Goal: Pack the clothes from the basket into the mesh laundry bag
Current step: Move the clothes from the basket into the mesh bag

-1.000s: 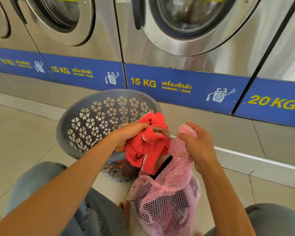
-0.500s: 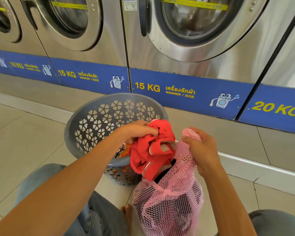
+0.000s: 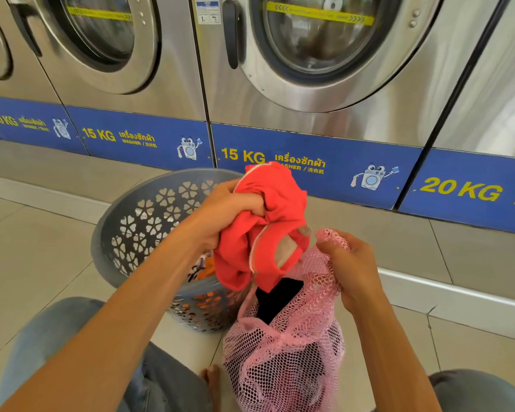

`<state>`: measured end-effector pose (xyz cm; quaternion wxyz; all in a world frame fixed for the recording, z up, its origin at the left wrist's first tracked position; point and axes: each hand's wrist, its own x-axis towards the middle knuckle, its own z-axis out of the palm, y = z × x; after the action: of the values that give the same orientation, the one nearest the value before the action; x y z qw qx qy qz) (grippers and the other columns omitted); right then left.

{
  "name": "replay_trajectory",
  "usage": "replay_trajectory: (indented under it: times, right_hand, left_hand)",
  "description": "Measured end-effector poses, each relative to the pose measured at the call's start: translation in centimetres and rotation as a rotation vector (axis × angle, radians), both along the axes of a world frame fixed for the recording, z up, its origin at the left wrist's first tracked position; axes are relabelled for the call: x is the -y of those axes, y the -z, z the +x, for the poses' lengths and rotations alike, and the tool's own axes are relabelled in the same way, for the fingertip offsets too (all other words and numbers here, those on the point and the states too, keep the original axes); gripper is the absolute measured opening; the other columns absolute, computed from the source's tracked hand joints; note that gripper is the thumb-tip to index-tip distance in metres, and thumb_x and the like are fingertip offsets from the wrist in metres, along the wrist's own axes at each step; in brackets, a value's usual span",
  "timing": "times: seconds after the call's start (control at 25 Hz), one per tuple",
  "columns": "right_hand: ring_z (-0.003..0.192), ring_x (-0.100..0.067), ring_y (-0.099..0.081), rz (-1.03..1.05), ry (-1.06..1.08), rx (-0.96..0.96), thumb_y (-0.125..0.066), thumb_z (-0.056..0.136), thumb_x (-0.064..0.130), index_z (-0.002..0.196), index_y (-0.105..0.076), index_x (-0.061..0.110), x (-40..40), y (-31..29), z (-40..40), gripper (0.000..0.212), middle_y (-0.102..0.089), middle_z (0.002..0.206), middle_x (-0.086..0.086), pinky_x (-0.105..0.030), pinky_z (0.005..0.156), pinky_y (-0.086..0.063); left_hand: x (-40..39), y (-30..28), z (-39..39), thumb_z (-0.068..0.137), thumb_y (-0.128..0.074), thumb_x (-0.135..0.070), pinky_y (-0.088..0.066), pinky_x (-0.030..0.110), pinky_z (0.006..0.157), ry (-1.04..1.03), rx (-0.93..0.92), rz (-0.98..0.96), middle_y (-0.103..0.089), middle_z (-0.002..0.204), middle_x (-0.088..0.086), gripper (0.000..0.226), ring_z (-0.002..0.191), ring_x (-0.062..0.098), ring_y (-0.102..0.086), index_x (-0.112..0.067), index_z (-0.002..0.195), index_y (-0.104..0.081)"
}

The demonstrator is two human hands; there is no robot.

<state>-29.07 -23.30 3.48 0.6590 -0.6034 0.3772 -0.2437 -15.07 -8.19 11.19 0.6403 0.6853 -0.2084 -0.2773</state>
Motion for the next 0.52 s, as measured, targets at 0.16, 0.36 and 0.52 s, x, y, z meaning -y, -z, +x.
replay_trajectory:
  times: [0.16,0.36,0.52]
  right_hand:
    - [0.089,-0.033,-0.074,-0.001,-0.002,0.010,-0.071,0.082,0.007,0.096,-0.073,0.021,0.0,0.0,0.0,0.020,-0.077,0.091,-0.009,-0.054,0.084,-0.059]
    - [0.091,-0.029,-0.072,-0.004,0.002,0.011,-0.071,0.085,0.007,0.097,-0.070,0.024,0.0,-0.2,-0.3,0.021,-0.076,0.095,-0.006,-0.052,0.088,-0.058]
    - [0.093,-0.026,-0.071,0.003,-0.008,0.008,-0.070,0.086,0.007,0.113,-0.070,0.018,0.0,-0.5,-0.8,0.029,-0.074,0.098,-0.004,-0.050,0.090,-0.057]
  left_hand:
    - [-0.9,2.8,-0.1,0.054,-0.063,-0.007,-0.049,0.028,0.058,0.078,-0.044,0.147,-0.062,0.063,0.002,0.026,0.057,0.017,-0.056,-0.015,0.078,-0.062]
    - [0.3,5.1,-0.5,0.053,-0.074,-0.025,-0.051,0.030,0.062,0.015,0.251,0.507,-0.068,0.063,-0.005,0.028,0.064,0.016,-0.064,-0.015,0.079,-0.072]
    - [0.8,5.1,-0.6,0.055,-0.072,-0.035,-0.055,0.036,0.067,0.055,0.313,0.565,-0.071,0.077,-0.005,0.033,0.074,0.017,-0.067,-0.027,0.088,-0.070]
